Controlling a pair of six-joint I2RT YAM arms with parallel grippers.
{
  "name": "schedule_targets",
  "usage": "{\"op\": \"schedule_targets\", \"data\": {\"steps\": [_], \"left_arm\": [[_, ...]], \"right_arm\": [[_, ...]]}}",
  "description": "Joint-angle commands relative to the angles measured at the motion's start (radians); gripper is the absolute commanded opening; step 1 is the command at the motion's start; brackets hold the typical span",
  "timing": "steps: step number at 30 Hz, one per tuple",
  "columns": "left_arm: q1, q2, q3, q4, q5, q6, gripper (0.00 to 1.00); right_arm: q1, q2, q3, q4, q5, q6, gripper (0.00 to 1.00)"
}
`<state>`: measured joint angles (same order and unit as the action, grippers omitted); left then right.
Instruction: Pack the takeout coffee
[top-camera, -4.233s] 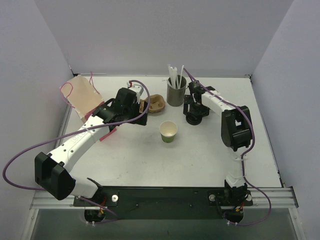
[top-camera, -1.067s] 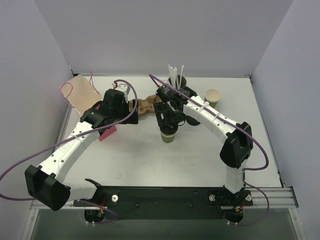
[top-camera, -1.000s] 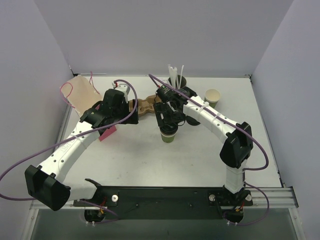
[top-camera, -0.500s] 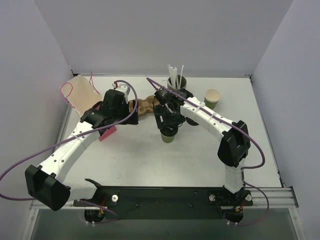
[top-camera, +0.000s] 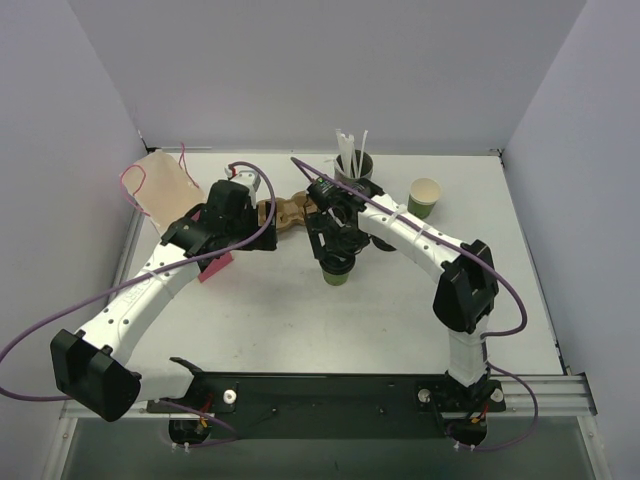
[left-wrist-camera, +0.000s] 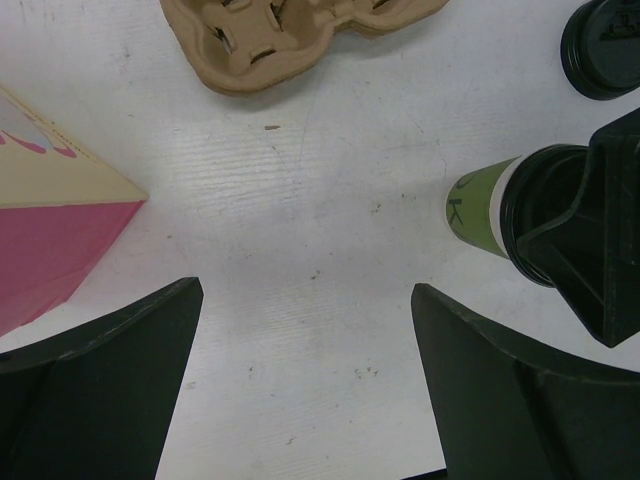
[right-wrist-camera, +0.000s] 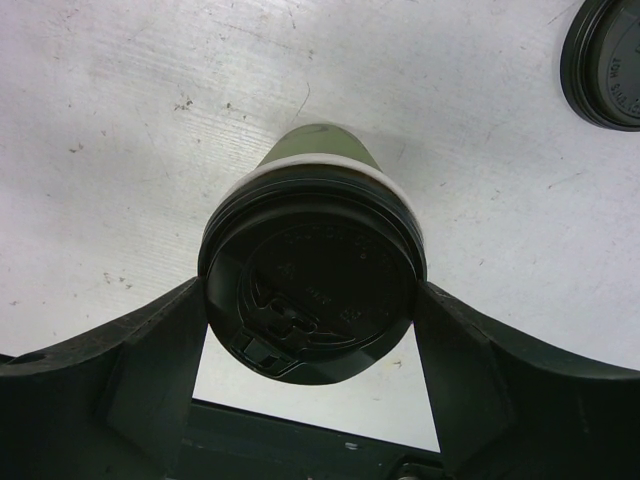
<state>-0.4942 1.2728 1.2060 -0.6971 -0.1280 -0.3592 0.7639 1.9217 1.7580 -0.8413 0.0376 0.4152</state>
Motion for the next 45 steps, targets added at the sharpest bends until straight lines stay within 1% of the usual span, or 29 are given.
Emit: {"op": "schedule_targets", "data": {"steps": [1,9,19,30,45], "left_arm": [[0.009,-0.023,0.0,0.027,0.011,-0.001,0.97],[0.014,-0.023,-0.005,0.027,0.018,0.002,0.97],[0.016,-0.018,-0.006,0.033,0.024,0.003,0.97],[0.022,-0.018,0.0,0.03,0.027,0.008,0.97],[0.023,-0.018,-0.002,0.031,0.031,0.014,0.97]], "right_arm": [[0.012,0.019,-0.006,-0.025,0.021,0.005,0.72],[0.015,0.031,-0.006,-0.025,0.031,0.005,0.72],[0.021,0.039,-0.028,-0.024,0.053,0.008,0.75],[0.035,-0.006,0.006,-0.036,0.102,0.014,0.76],[0.034,-0.007,0.041,-0.053,0.087,0.008,0.76]]}}
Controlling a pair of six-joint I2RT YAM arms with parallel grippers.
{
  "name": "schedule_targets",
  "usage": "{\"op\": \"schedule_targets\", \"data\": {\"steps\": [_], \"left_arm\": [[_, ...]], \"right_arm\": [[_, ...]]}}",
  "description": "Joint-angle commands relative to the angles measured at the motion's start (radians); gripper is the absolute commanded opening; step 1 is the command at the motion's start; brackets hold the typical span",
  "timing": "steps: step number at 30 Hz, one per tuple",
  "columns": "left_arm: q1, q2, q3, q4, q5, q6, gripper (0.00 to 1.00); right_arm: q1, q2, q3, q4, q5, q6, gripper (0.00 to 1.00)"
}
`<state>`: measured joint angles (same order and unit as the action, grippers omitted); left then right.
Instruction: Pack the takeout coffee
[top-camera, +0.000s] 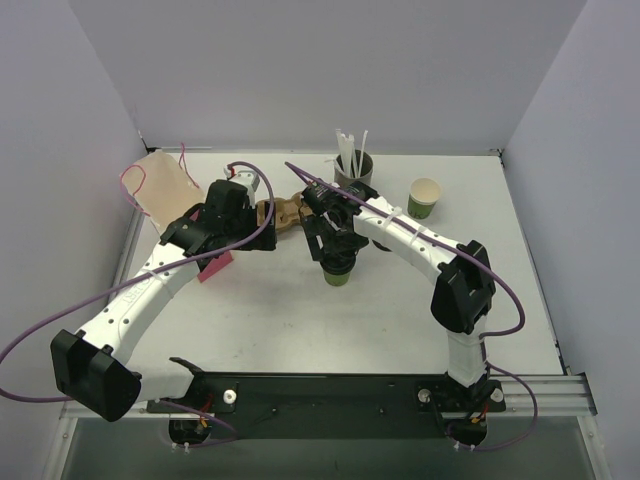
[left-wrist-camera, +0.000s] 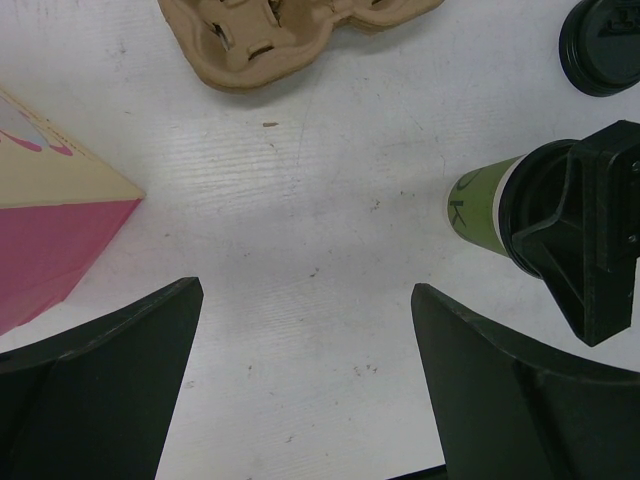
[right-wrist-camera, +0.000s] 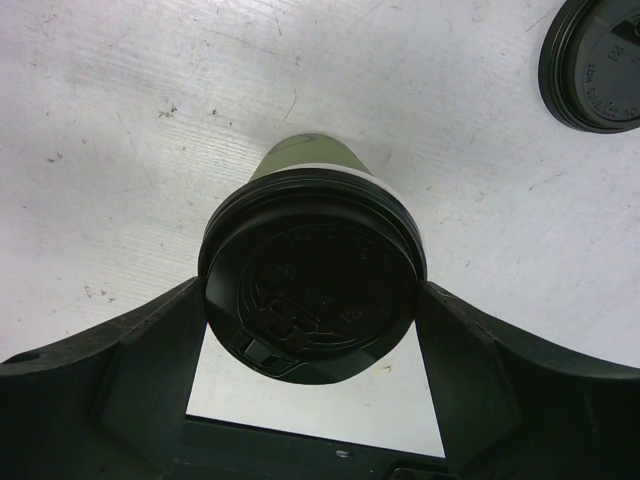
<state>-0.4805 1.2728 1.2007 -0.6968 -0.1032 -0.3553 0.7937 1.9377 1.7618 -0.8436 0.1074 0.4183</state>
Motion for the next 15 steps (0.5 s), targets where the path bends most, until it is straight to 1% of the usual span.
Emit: {"op": "schedule_targets", "data": {"steps": [1,15], "left_arm": [[0.01,-0.016,0.005,0.031,0.008,0.01,0.97],[0.011,-0.016,0.003,0.029,0.01,0.013,0.97]], "right_arm": [[0.004,-0.023,0.038,-0.054,0.018,0.007,0.76],[-0.01,-0.006,0.034,-0.054,-0.002,0.0,0.76]]}}
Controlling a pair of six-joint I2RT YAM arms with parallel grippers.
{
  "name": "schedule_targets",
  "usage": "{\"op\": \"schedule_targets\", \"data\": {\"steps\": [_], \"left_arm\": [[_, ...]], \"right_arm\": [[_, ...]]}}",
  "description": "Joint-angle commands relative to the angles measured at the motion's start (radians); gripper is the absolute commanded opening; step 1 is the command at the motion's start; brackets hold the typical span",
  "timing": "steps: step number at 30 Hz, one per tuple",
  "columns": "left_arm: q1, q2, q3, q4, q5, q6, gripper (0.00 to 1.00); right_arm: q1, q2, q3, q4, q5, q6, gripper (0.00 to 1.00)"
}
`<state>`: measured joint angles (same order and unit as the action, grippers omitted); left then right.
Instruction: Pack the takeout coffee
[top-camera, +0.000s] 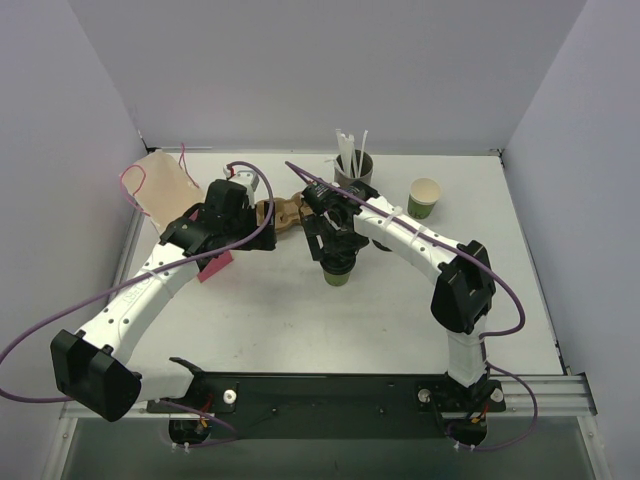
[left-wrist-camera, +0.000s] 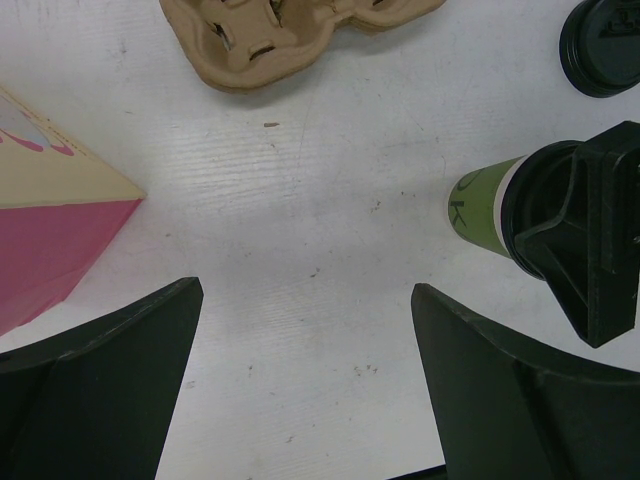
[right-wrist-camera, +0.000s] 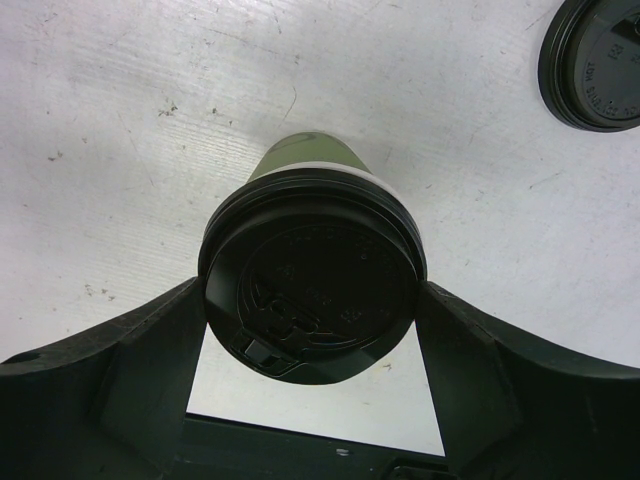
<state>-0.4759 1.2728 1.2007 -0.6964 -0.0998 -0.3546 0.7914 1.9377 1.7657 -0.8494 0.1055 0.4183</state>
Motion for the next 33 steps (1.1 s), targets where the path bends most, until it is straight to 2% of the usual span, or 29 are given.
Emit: {"op": "schedule_targets", "data": {"steps": [1,18,33], "left_arm": [[0.006,-0.016,0.002,0.031,0.006,0.013,0.97],[0.01,-0.016,-0.001,0.028,0.006,0.014,0.97],[0.011,-0.015,-0.001,0.029,0.012,0.013,0.98]], "right_arm": [[-0.008,-0.003,0.028,-0.048,-0.001,0.0,0.76],[-0.015,0.015,-0.02,-0.027,-0.012,0.002,0.76],[-0.014,-0.036,0.023,-0.045,0.003,0.002,0.76]]}}
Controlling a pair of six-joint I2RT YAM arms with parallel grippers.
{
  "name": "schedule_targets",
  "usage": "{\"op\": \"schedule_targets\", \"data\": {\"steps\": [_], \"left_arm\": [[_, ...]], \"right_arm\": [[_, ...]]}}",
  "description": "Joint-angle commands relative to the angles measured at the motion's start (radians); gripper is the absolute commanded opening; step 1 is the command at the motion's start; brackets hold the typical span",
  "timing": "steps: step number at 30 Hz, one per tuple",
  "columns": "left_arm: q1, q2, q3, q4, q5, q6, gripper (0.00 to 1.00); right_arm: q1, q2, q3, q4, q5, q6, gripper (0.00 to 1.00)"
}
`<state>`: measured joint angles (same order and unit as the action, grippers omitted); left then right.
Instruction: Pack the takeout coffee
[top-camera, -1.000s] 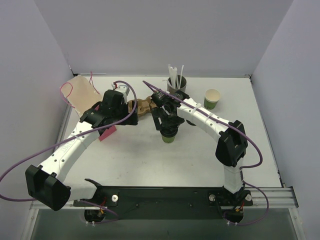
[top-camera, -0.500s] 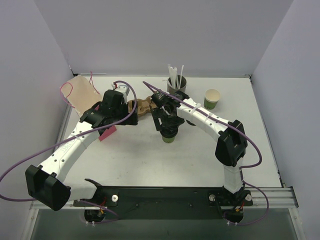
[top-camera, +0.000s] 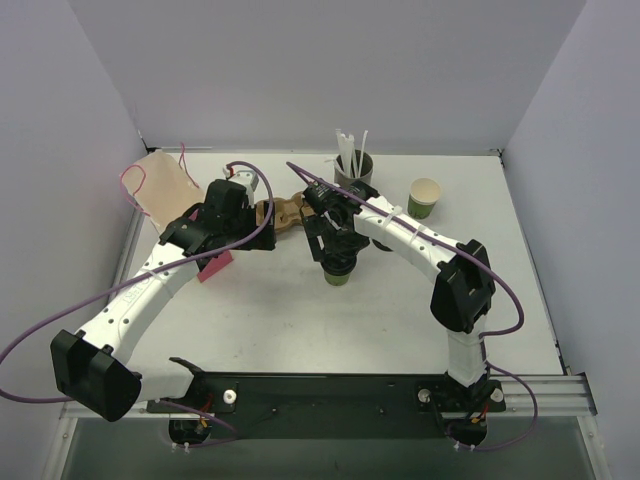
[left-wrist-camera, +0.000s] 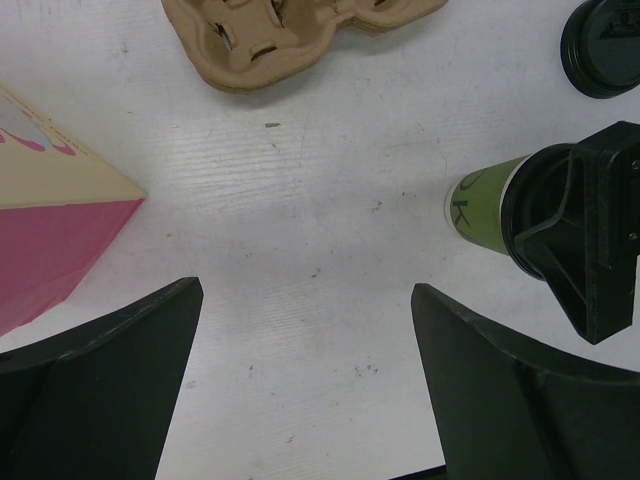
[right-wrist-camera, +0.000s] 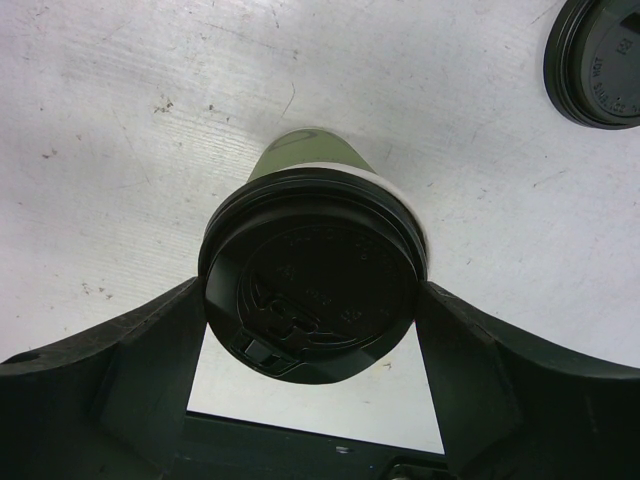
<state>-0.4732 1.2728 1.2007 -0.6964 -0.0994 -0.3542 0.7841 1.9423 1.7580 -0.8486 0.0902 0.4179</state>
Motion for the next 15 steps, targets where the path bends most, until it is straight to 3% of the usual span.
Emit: {"op": "schedule_targets", "data": {"steps": [1,15], "left_arm": [[0.008,-0.013,-0.001,0.029,0.012,0.012,0.98],[0.008,-0.015,-0.001,0.029,0.012,0.014,0.97]], "right_arm": [[-0.006,-0.045,0.031,-0.049,0.02,0.004,0.76],[-0.011,-0.066,0.035,-0.052,0.016,0.005,0.77]]}}
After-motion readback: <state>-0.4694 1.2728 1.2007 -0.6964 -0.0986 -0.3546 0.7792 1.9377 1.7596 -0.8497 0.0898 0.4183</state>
